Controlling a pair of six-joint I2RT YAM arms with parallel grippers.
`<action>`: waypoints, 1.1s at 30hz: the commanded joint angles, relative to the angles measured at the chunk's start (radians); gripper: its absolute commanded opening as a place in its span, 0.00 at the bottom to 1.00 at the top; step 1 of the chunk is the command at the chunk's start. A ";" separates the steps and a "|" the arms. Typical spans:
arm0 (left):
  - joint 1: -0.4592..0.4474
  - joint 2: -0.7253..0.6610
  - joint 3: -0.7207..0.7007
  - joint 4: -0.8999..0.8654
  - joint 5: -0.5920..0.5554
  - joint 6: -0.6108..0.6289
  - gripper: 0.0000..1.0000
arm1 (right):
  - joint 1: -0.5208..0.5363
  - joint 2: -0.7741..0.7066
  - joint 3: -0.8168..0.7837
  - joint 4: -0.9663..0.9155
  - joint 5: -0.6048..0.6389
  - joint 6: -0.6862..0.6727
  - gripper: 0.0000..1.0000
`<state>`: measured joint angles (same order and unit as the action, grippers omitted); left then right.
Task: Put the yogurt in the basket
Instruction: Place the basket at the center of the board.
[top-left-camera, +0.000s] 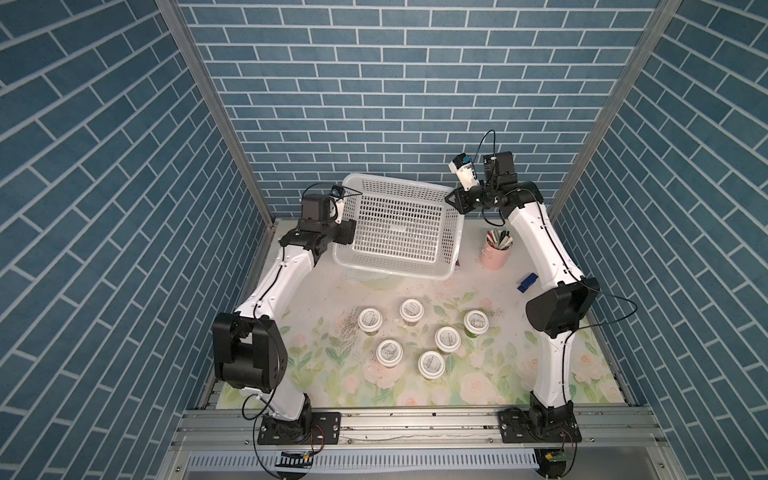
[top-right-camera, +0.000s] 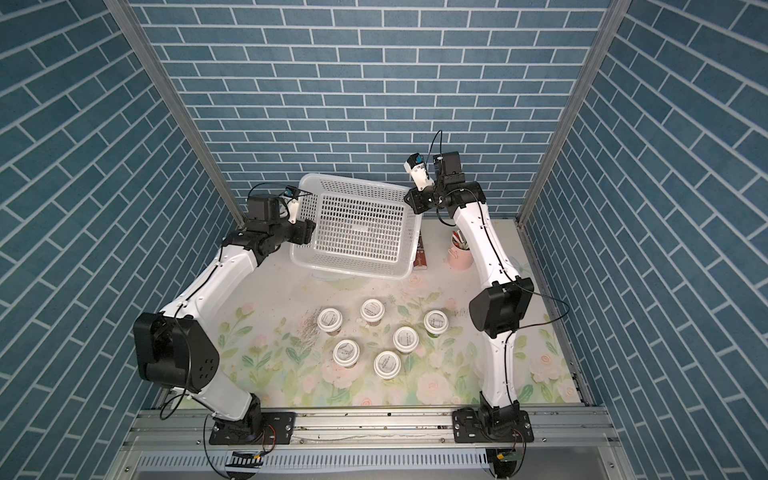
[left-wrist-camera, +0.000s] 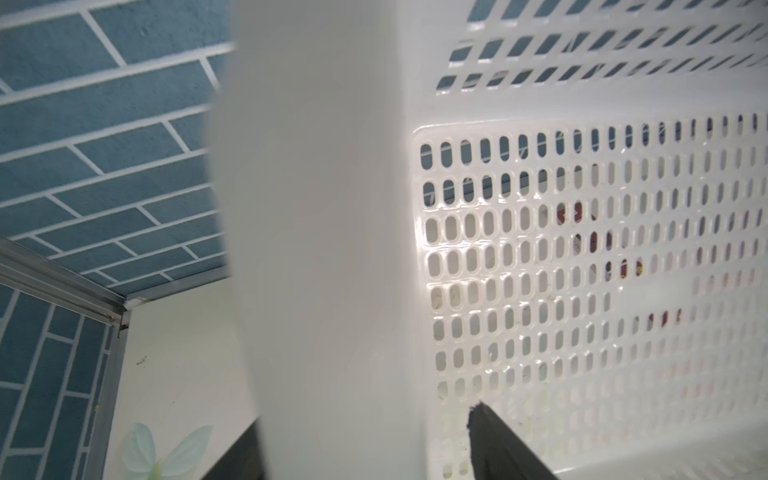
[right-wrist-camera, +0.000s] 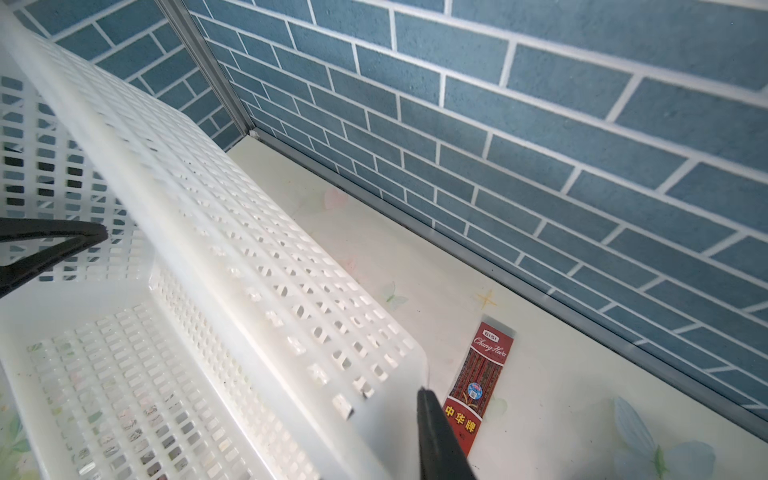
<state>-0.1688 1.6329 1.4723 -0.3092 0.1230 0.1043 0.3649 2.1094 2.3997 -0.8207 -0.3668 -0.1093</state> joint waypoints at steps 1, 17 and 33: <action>-0.003 0.028 0.042 -0.032 0.009 -0.009 0.63 | 0.017 -0.049 -0.016 0.037 -0.065 0.061 0.00; -0.005 -0.003 0.009 -0.074 0.031 -0.140 0.00 | 0.054 -0.085 -0.091 0.064 0.098 0.125 0.09; -0.005 -0.052 -0.056 -0.074 -0.025 -0.290 0.00 | 0.158 -0.275 -0.537 0.178 0.440 0.336 0.92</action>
<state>-0.1764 1.6154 1.4082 -0.4137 0.1390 -0.1360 0.5114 1.8854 1.9018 -0.6788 0.0124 0.1444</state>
